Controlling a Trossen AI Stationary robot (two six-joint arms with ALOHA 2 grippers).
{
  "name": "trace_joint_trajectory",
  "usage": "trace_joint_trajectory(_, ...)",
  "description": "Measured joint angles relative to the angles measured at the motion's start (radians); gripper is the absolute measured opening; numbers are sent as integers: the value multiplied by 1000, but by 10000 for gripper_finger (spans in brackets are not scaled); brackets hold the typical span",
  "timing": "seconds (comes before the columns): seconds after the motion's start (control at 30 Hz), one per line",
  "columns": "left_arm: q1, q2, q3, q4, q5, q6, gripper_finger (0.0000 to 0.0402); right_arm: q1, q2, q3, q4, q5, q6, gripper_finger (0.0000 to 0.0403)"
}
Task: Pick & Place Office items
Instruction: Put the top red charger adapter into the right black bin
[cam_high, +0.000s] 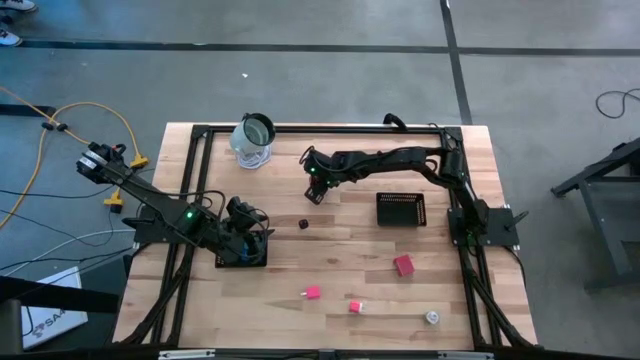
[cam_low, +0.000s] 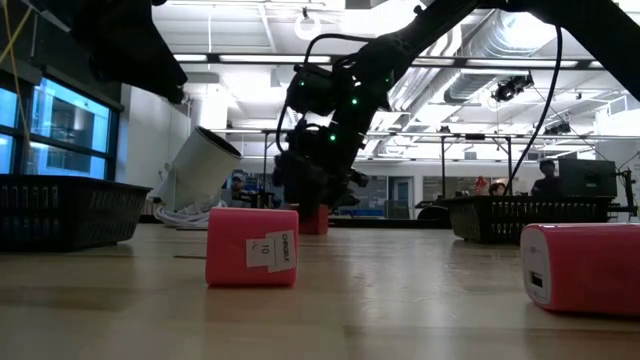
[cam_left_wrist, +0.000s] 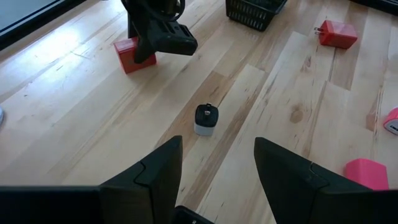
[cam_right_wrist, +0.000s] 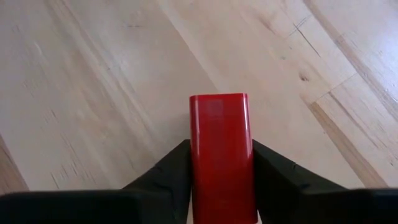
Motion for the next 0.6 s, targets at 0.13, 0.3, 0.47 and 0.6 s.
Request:
trace_joint_trajectory(0.13,0,0,0,0,0,0,194,0,0,0,0,0,0,118)
trace_joint_trajectory(0.3,0,0,0,0,0,0,194,0,0,0,0,0,0,123)
trace_joint_trajectory(0.47,0,0,0,0,0,0,194,0,0,0,0,-7,0,121)
trace_joint_trajectory(0.6,0,0,0,0,0,0,194,1,0,0,0,-8,-3,111)
